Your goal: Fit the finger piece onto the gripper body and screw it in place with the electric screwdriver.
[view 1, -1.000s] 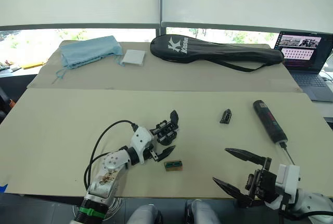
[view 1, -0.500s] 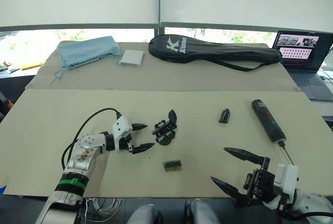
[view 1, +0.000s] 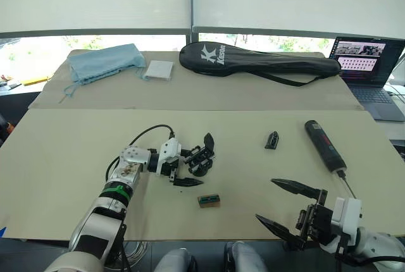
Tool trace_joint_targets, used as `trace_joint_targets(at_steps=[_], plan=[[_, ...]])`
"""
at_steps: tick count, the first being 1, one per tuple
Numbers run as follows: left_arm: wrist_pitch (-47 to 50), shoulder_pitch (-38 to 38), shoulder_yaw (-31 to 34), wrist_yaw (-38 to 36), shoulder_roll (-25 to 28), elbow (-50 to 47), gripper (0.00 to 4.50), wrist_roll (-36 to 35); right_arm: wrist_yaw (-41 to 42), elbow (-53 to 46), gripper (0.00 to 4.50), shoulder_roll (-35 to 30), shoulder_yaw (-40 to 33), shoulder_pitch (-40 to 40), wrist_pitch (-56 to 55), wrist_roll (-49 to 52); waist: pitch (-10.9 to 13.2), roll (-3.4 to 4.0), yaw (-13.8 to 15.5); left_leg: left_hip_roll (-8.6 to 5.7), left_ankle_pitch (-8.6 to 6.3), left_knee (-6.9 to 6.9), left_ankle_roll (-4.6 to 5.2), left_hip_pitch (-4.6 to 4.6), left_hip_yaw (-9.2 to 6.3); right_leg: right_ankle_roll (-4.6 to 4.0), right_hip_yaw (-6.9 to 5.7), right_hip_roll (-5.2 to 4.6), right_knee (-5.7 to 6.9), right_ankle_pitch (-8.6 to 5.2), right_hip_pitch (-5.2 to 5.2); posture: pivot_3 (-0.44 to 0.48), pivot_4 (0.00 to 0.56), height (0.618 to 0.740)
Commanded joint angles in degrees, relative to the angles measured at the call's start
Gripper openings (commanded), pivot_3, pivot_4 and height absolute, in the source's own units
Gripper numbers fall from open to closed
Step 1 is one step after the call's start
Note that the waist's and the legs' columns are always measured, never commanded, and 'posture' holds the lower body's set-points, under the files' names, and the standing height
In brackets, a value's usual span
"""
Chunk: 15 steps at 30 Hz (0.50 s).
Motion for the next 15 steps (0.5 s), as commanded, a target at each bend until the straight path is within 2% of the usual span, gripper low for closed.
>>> trace_joint_targets(at_steps=[1, 3, 4, 7, 8, 9, 12, 15], plan=[[-2.0, -1.8, 0.4, -0.3, -0.9, 2.7, 4.43, 0.9, -0.7, -3.0, 4.5, 0.2, -1.4, 1.7, -0.6, -0.2, 0.0, 0.0, 0.2, 0.0, 0.0, 0.0, 0.0, -0.01, 0.0, 0.0, 0.0, -0.01, 0.0, 0.0, -0.01, 0.0, 0.15, 0.74], [-2.2, -2.1, 0.6, -0.8, -1.2, 3.5, 4.43, 0.9, -1.0, -3.1, 4.5, 0.3, -1.2, 2.0, -0.7, -0.5, 0.0, 0.0, 0.4, 0.0, 0.0, 0.0, 0.02, -0.01, 0.0, 0.0, 0.0, -0.02, 0.0, 0.0, -0.01, 0.0, 0.15, 0.74], [-2.5, -2.0, 0.7, -0.9, -1.3, 3.5, 4.21, 0.9, -1.1, -3.1, 4.5, 0.2, -1.2, 1.9, -0.7, -0.6, 0.0, 0.0, 0.5, 0.0, -0.01, 0.0, 0.02, -0.01, 0.0, 0.0, 0.0, -0.02, 0.0, 0.0, -0.01, 0.0, 0.15, 0.74], [-3.5, -1.5, 1.3, -0.9, -1.2, 3.3, 3.19, 1.0, -1.3, -2.9, 4.5, 0.1, -1.2, 1.5, -0.6, -0.7, 0.0, -0.01, 0.6, 0.0, -0.01, 0.0, 0.05, -0.01, 0.0, 0.01, 0.02, -0.03, 0.0, 0.01, -0.01, 0.0, 0.15, 0.74], [-3.4, -1.3, 1.6, -0.8, -1.0, 3.0, 2.66, 1.0, -1.2, -2.8, 4.5, 0.0, -1.2, 1.4, -0.7, -0.7, 0.0, -0.01, 0.6, 0.0, -0.02, 0.0, 0.06, -0.01, 0.0, 0.01, 0.02, -0.03, 0.01, 0.01, -0.02, 0.0, 0.15, 0.74], [-3.0, -0.9, 1.9, -0.5, -0.7, 2.3, 2.32, 0.7, -1.2, -2.7, 4.5, 0.0, -1.3, 1.3, -0.6, -0.6, 0.0, -0.01, 0.6, 0.01, -0.02, 0.0, 0.07, -0.02, 0.0, 0.01, 0.02, -0.03, 0.01, 0.01, -0.03, 0.0, 0.15, 0.74], [-0.1, 0.1, 2.9, -0.1, -0.6, 0.1, 2.32, -0.5, -1.1, -2.5, 4.5, 0.1, -1.3, 1.0, -0.5, -0.2, 0.0, -0.01, 0.6, 0.01, -0.02, -0.01, 0.09, -0.03, 0.0, 0.0, 0.02, -0.03, 0.01, 0.01, -0.04, 0.0, 0.15, 0.74], [9.4, 5.8, 4.5, 3.5, 0.1, -13.8, 2.32, -4.1, -3.1, -2.7, 4.5, 1.3, -1.2, -1.3, 1.3, 2.7, 0.0, -0.01, 0.0, 0.03, -0.03, -0.02, 0.11, -0.04, 0.0, 0.0, 0.04, -0.01, 0.01, 0.01, -0.07, 0.0, 0.15, 0.74]])
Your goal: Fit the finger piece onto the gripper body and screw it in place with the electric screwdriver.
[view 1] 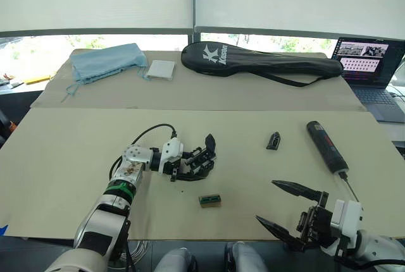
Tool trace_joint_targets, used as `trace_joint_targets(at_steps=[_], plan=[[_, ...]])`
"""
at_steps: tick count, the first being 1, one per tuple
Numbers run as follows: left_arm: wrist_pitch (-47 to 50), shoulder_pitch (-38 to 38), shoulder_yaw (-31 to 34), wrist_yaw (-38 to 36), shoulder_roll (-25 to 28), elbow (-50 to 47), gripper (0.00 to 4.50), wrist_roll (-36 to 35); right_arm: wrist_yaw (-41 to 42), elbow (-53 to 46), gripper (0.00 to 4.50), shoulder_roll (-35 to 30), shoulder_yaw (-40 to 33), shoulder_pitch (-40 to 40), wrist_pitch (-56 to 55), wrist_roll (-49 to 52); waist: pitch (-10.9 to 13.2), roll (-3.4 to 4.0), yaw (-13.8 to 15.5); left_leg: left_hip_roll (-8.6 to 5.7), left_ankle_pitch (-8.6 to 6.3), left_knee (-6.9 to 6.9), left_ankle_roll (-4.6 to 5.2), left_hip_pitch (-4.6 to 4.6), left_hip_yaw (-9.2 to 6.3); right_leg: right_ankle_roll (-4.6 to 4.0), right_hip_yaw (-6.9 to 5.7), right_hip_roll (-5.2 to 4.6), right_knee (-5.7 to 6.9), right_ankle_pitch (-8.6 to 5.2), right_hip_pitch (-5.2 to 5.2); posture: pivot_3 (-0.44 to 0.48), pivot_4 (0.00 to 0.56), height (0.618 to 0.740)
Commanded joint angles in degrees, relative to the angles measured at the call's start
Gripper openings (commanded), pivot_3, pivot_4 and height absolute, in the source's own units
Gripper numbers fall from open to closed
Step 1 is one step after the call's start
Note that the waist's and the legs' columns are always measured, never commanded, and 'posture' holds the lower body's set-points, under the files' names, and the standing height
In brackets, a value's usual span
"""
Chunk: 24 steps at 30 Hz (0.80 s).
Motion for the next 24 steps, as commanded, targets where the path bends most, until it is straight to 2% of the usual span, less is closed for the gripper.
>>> trace_joint_targets(at_steps=[1, 3, 6, 11, 15, 19, 24], plan=[[10.3, 6.6, 1.9, 4.2, 1.4, -16.8, 2.32, -4.5, -1.5, -1.8, 4.5, 0.9, -0.9, -2.1, 1.3, 3.2, 0.0, 0.0, -0.7, 0.02, 0.0, -0.02, 0.0, -0.02, 0.0, 0.0, 0.03, 0.01, -0.01, 0.0, -0.05, 0.0, 0.15, 0.74], [13.5, 10.2, 1.7, 7.8, 2.2, -24.7, 2.32, -3.8, -1.2, -1.8, 4.5, 0.9, -0.9, -1.9, 1.4, 3.2, 0.0, -0.01, -0.7, 0.03, 0.0, -0.03, 0.01, -0.06, 0.0, -0.01, 0.05, 0.0, 0.0, 0.0, -0.08, 0.0, 0.15, 0.74], [20.2, 15.8, 3.4, 18.4, 0.9, -37.1, 2.32, -3.5, -0.4, -1.6, 4.5, 0.2, -0.8, -1.7, 1.6, 2.6, 0.0, -0.03, -0.4, 0.02, -0.01, -0.02, 0.01, -0.07, 0.0, -0.01, 0.05, -0.03, -0.01, 0.0, -0.07, 0.0, 0.15, 0.74], [24.9, 23.4, 2.8, 30.4, -1.7, -50.6, 2.32, -1.9, -0.8, -2.0, 4.5, 0.2, -0.9, -2.2, 2.5, 2.5, 0.0, -0.04, 0.3, 0.0, -0.06, -0.01, 0.07, -0.08, 0.0, 0.0, 0.05, -0.07, -0.02, 0.0, -0.07, 0.0, 0.15, 0.74], [26.6, 28.2, 1.2, 37.5, -3.8, -54.5, 2.32, 0.1, -0.8, -2.1, 4.5, 0.5, -0.7, -1.7, 2.4, 2.3, 0.0, -0.05, 0.4, 0.0, -0.06, -0.05, 0.06, -0.06, 0.0, 0.0, 0.05, -0.06, -0.03, 0.0, -0.08, 0.0, 0.15, 0.74], [29.4, 29.2, -0.7, 41.9, -4.7, -56.5, 2.32, 2.1, -0.5, -2.0, 4.5, 0.2, -0.9, -1.2, 2.5, 2.4, 0.0, -0.06, 0.4, 0.0, -0.05, -0.05, 0.06, -0.07, 0.0, 0.0, 0.04, -0.04, -0.01, 0.0, -0.08, 0.0, 0.15, 0.74], [24.6, 30.4, -3.5, 43.7, -5.3, -55.1, 2.32, 4.2, 0.2, -2.5, 4.5, -0.5, -0.7, -1.1, 3.4, 3.2, 0.0, -0.06, 0.3, -0.01, -0.06, -0.05, 0.06, -0.05, 0.0, 0.01, 0.05, -0.04, -0.02, 0.0, -0.07, 0.0, 0.15, 0.74]])
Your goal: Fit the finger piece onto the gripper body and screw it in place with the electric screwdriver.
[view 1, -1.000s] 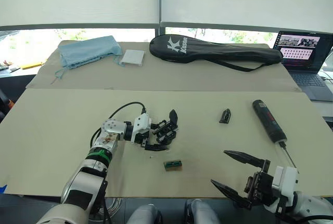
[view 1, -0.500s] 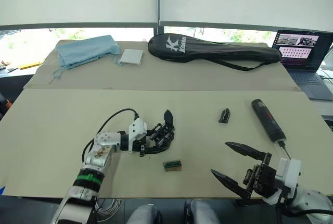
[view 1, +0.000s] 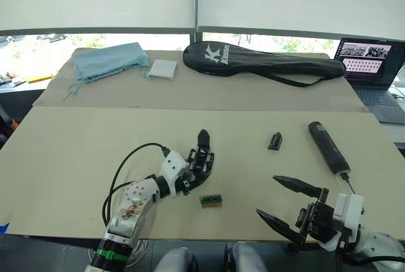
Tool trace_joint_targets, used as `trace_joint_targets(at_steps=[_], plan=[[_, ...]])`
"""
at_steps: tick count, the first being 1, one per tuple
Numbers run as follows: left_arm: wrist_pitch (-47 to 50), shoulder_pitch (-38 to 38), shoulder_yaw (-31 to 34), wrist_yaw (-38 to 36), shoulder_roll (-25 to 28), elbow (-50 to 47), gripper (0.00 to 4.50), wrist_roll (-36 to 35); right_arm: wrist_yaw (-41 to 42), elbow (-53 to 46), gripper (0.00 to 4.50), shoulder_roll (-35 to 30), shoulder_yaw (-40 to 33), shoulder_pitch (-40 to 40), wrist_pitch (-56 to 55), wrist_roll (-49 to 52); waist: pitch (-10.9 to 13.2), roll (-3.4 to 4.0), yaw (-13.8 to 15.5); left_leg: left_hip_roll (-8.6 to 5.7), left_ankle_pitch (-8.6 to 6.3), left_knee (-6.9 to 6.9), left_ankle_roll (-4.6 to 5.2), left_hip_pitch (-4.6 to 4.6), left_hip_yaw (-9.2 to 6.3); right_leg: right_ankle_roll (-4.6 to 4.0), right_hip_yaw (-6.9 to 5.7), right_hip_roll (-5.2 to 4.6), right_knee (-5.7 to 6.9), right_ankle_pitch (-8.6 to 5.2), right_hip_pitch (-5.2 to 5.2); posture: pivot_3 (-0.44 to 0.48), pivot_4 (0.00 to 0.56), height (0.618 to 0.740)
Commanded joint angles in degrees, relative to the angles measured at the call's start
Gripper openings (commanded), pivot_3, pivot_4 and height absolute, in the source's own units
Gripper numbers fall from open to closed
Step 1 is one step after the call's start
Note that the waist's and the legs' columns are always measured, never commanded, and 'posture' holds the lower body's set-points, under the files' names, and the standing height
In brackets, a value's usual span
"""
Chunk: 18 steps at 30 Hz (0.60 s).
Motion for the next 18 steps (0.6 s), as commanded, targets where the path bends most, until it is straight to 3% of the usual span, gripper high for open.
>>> trace_joint_targets(at_steps=[1, 15, 18], plan=[[-3.8, 0.2, -1.4, 1.3, -1.0, -2.0, 2.32, 0.1, 0.4, -2.5, 4.5, -0.7, -0.8, 0.0, 0.8, 1.3, 0.0, 0.0, 0.0, 0.0, 0.0, -0.01, 0.0, 0.0, 0.0, 0.0, 0.0, 0.0, 0.0, 0.0, -0.01, 0.0, 0.15, 0.74], [-1.5, -0.3, -1.9, 0.9, 0.0, 1.8, 2.32, -1.6, 1.1, -1.8, 4.5, -0.9, -1.2, -0.9, 0.9, 1.3, 0.0, 0.05, 0.2, 0.0, 0.0, 0.01, 0.02, 0.06, 0.0, 0.0, 0.0, -0.03, 0.01, 0.0, 0.06, 0.0, 0.15, 0.74], [1.8, -0.1, -1.7, -1.2, 1.0, 0.4, 3.68, -4.2, 1.2, -1.6, 4.5, -0.8, -1.2, -1.2, 1.0, 1.6, 0.0, 0.07, 0.1, 0.0, 0.0, 0.0, 0.02, 0.07, 0.0, 0.0, 0.0, -0.03, 0.02, 0.0, 0.06, 0.0, 0.15, 0.74]])
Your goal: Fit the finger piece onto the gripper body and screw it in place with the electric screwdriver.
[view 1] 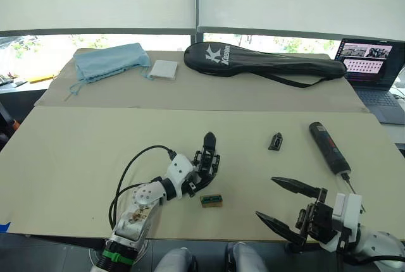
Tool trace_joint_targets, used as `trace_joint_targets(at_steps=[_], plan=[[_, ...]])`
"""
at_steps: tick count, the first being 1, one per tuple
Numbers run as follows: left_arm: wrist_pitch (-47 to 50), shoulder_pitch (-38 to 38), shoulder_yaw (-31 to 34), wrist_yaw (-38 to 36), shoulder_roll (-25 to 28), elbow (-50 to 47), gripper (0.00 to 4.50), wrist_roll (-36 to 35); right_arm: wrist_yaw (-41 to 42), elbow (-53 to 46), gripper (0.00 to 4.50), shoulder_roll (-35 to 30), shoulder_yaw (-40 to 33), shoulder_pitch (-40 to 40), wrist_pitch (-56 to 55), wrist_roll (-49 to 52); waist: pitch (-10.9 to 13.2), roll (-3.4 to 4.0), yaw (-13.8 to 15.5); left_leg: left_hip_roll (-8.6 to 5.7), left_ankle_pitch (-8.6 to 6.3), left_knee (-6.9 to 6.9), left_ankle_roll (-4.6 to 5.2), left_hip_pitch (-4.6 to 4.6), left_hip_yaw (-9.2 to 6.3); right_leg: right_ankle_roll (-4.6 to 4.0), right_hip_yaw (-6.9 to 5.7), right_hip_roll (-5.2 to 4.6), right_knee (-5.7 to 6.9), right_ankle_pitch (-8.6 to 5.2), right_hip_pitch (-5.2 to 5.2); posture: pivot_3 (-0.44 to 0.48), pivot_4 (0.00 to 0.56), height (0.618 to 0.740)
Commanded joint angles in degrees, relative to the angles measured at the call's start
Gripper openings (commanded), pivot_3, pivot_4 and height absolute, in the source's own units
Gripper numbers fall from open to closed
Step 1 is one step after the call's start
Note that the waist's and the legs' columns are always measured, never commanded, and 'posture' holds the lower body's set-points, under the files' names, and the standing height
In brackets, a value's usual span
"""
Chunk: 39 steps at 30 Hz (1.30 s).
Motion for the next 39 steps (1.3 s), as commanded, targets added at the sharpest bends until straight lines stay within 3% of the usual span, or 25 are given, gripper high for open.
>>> trace_joint_targets(at_steps=[1, 2, 9, 15, 24, 31, 34, 37, 39], plan=[[3.4, -0.2, 0.1, -2.5, 1.2, -1.3, 4.07, -3.1, 0.2, -1.3, 4.5, 0.0, -1.1, -0.5, -0.1, 1.3, 0.0, 0.01, -0.1, 0.0, 0.0, 0.0, 0.0, 0.01, 0.0, 0.0, 0.0, 0.0, 0.0, 0.0, 0.0, 0.0, 0.15, 0.74], [3.6, -0.4, 0.5, -2.9, 1.7, -1.3, 4.46, -3.5, 0.3, -1.3, 4.5, 0.1, -1.0, -0.5, 0.0, 1.4, 0.0, 0.01, -0.1, 0.0, 0.0, 0.0, 0.0, 0.01, 0.0, 0.0, 0.0, 0.0, 0.0, 0.0, 0.0, 0.0, 0.15, 0.74], [-0.1, -4.7, 3.1, -9.9, 7.3, 3.9, 4.46, -5.7, 0.0, -1.5, 4.5, 0.2, -0.6, -0.7, 0.3, 1.1, 0.0, 0.02, -0.3, 0.0, 0.01, -0.01, -0.02, 0.01, 0.0, -0.01, 0.0, 0.03, 0.03, 0.0, -0.02, 0.0, 0.15, 0.74], [-9.7, -14.4, 1.7, -26.8, 11.8, 17.4, 4.46, -7.4, 0.1, -1.5, 4.5, 0.2, -0.5, -1.4, 0.8, 1.2, 0.0, 0.02, -0.1, -0.03, 0.01, 0.01, -0.03, -0.01, 0.0, -0.01, -0.05, 0.04, 0.03, 0.0, -0.03, 0.0, 0.15, 0.74], [-19.1, -24.0, -2.2, -37.0, 7.7, 33.2, 4.46, -4.4, -0.6, -2.1, 4.5, 0.4, -0.4, -1.3, 1.2, 0.8, 0.0, 0.01, -0.3, -0.09, 0.04, 0.04, -0.06, -0.01, 0.01, 0.0, -0.12, 0.06, -0.02, 0.0, 0.03, 0.0, 0.15, 0.74], [-23.8, -26.7, -2.2, -38.6, 5.5, 40.3, 4.46, -2.7, -1.5, -2.7, 4.5, 0.7, -0.5, -0.2, 0.7, 0.2, 0.0, 0.01, -0.4, -0.04, 0.07, 0.04, -0.12, 0.01, 0.0, 0.0, -0.08, 0.07, 0.0, 0.0, 0.04, 0.0, 0.15, 0.74], [-25.4, -27.0, -1.9, -37.6, 5.5, 42.1, 3.66, -1.8, -1.7, -2.8, 4.5, 0.8, -0.4, -0.1, 0.6, 0.0, 0.0, 0.01, -0.4, -0.05, 0.07, 0.04, -0.12, 0.01, 0.0, 0.0, -0.07, 0.05, -0.01, 0.0, 0.04, 0.0, 0.15, 0.74], [-26.9, -26.9, -1.3, -37.3, 5.7, 43.3, 2.34, -1.6, -1.8, -2.8, 4.5, 0.9, -0.4, -0.1, 0.6, -0.1, 0.0, 0.01, -0.3, -0.04, 0.07, 0.04, -0.11, 0.01, 0.0, 0.0, -0.07, 0.05, 0.0, 0.0, 0.04, 0.0, 0.15, 0.74], [-26.3, -26.6, -0.9, -37.4, 5.8, 43.0, 2.34, -2.0, -1.7, -2.8, 4.5, 1.0, -0.3, -0.1, 0.5, -0.1, 0.0, 0.01, -0.3, -0.03, 0.07, 0.04, -0.11, 0.02, 0.0, 0.0, -0.06, 0.04, 0.0, 0.0, 0.04, 0.0, 0.15, 0.74]])
